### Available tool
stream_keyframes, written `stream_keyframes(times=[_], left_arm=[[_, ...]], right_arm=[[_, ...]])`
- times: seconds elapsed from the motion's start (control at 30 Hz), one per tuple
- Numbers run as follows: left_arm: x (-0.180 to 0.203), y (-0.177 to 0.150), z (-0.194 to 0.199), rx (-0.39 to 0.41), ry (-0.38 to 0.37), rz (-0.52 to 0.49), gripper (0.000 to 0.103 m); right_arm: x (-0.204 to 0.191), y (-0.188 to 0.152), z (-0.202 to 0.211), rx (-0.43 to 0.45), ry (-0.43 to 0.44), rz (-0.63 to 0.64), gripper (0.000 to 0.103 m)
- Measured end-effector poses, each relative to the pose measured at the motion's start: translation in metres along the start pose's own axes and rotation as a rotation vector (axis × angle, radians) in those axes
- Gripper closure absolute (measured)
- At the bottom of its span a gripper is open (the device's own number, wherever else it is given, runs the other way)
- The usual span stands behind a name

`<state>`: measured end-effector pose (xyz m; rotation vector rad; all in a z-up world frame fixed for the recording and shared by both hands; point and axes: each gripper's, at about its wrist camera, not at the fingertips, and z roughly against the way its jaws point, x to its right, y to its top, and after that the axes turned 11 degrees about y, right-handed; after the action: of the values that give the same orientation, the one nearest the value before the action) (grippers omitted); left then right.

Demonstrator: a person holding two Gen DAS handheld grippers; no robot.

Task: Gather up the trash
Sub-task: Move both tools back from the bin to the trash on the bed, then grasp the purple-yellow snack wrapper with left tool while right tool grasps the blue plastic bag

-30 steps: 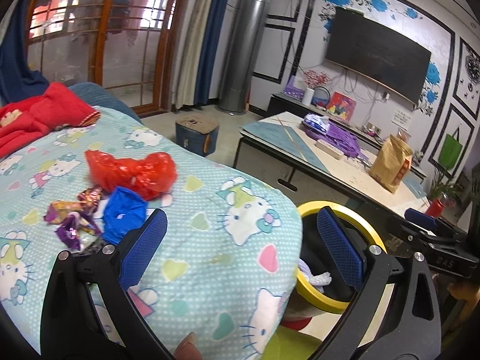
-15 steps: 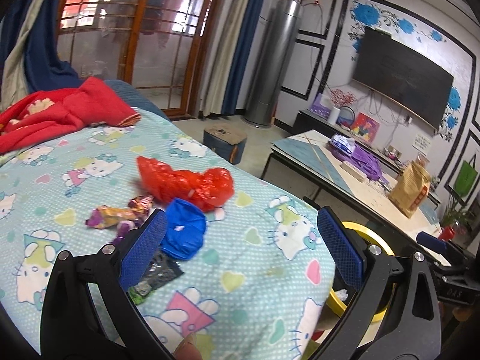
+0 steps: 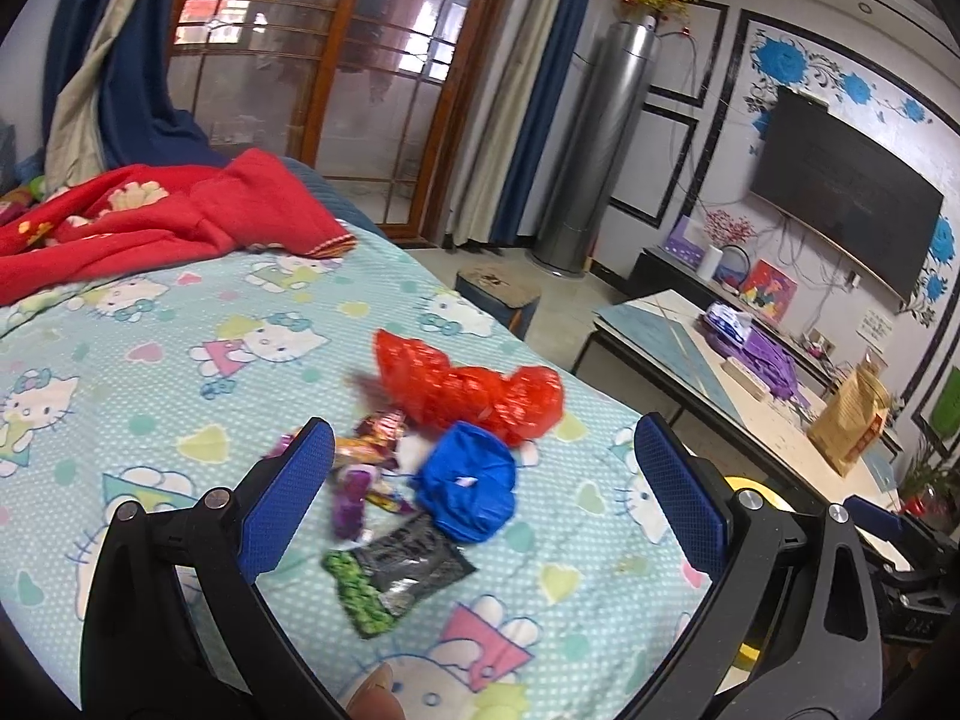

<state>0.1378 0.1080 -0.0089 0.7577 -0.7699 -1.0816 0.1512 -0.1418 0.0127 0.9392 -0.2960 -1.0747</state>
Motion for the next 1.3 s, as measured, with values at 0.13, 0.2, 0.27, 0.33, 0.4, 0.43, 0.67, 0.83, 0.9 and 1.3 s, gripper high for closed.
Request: stream_keyframes(times=[0.13,0.2,0.27,0.33,0.4,0.43,0.67,0.83,0.9,1.3], left_arm=[[-0.019,0.004,-0.001,0.004,0.038,0.031,0.011],[-0.031,0.006,-0.003,0.0,0.055,0.05,0.011],[-0.044,0.007,-0.006,-0.007,0.069,0.07,0.011],[-0.055,0.008,-0.008,-0.015,0.083,0.088,0.011],[-0.067,0.008,-0.011,-0.028,0.087,0.111,0.011],[-0.074,0.008,-0.013,-0.035,0.091,0.124,0.011],[-0.099,0.002,-0.029,-0.096,0.073,0.176,0.011],[-0.102,-0.002,-0.042,-0.136,0.031,0.189,0.017],[-0.103,-0.003,-0.051,-0.157,0.009,0.202,0.022],[-0.103,-0.012,-0.092,-0.272,-0.097,0.29,0.038]], right_arm=[[-0.014,0.005,-0.012,-0.011,0.032,0.016,0.015],[-0.021,0.007,-0.021,-0.021,0.052,0.019,0.015],[-0.026,0.009,-0.029,-0.031,0.073,0.013,0.015],[-0.031,0.011,-0.038,-0.041,0.091,0.007,0.015],[-0.036,0.014,-0.047,-0.049,0.107,0.002,0.015],[-0.039,0.015,-0.051,-0.052,0.112,0.002,0.015],[-0.056,0.023,-0.081,-0.078,0.146,0.015,0.015],[-0.064,0.024,-0.101,-0.103,0.159,0.022,0.015],[-0.065,0.026,-0.11,-0.114,0.164,0.016,0.017],[-0.067,0.028,-0.164,-0.195,0.195,-0.088,0.031]])
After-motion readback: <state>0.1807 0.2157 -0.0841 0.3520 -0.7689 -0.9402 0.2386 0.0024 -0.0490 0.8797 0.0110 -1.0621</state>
